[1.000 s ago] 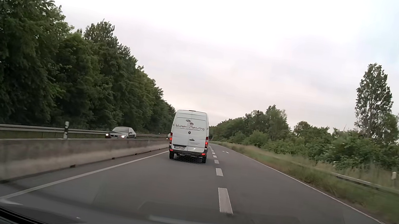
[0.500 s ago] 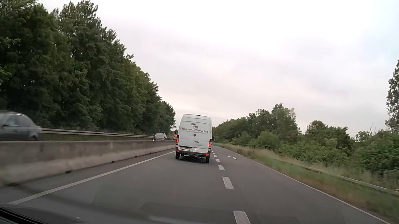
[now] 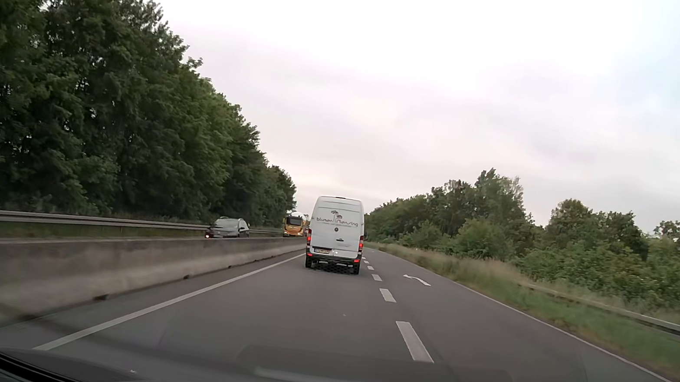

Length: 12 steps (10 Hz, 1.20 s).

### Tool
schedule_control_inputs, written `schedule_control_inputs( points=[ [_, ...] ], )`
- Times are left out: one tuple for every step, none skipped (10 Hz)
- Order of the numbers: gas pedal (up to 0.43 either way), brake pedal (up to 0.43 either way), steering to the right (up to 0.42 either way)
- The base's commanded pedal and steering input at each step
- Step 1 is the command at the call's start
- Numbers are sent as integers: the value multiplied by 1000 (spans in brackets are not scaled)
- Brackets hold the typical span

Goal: Follow the waypoints while adhering to traffic rules and regulations

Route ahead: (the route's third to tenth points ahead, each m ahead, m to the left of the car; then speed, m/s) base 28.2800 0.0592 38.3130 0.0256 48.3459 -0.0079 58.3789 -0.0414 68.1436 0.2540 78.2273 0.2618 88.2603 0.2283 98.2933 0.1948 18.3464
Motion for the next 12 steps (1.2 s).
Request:
schedule_control_inputs(
  points=[
    [319, 0, 3],
    [319, 0, 2],
    [319, 0, 1],
    [319, 0, 1],
    [319, 0, 1],
    [319, 0, 1],
    [319, 0, 1],
    [319, 0, 1],
    [311, 0, 1],
    [299, 0, 1],
    [287, 0, 1],
    [280, 0, 1]
  ],
)
